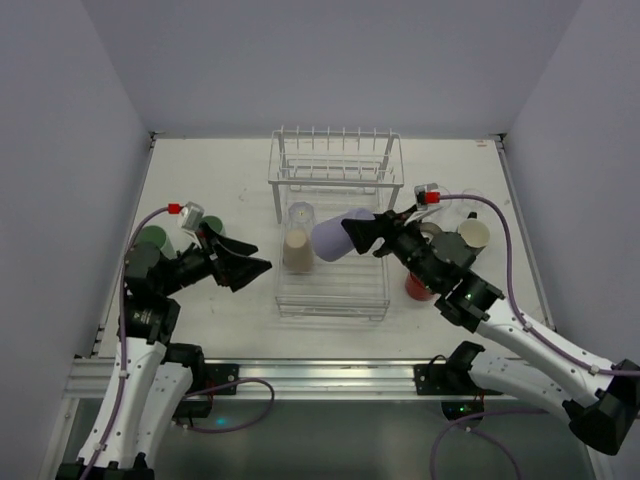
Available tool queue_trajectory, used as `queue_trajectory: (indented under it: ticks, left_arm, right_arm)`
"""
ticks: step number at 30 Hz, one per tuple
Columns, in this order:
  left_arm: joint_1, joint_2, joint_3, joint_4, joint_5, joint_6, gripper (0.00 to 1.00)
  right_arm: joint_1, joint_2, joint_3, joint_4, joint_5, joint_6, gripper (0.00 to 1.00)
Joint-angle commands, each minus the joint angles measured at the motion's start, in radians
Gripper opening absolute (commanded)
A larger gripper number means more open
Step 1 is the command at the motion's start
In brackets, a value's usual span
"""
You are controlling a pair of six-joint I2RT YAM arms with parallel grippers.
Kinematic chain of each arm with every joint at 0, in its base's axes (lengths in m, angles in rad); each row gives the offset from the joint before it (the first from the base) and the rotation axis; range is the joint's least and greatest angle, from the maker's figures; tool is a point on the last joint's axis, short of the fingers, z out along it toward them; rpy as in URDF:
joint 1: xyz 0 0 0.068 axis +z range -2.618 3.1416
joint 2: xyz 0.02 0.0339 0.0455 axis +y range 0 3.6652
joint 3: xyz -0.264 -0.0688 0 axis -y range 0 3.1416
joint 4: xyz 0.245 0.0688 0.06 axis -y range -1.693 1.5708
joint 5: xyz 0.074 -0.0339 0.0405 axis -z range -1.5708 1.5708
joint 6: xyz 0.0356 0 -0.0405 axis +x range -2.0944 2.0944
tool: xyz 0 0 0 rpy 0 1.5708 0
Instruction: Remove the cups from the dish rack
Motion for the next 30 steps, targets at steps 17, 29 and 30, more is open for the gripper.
queue_trajectory:
  ticks: [17, 29, 30]
  left_arm:
    - [-0.535, 0.182, -0.009, 0.490, -0.333, -0.283, 0.72]
    - [-0.567, 0.183, 0.267, 0.121, -0.815, -0.044, 0.00]
    - [-0.567, 0.194, 0.321, -0.063, -0.868, -0.012, 0.00]
  right_arm:
    - [0.004, 0.090, -0.072, 0.480, -0.440, 0.478, 0.39]
    - [0.004, 0.035, -0.152, 0.432, -0.399, 0.429, 0.93]
    - [0.004, -0.003, -0.152, 0.406, -0.387, 0.415, 0.96]
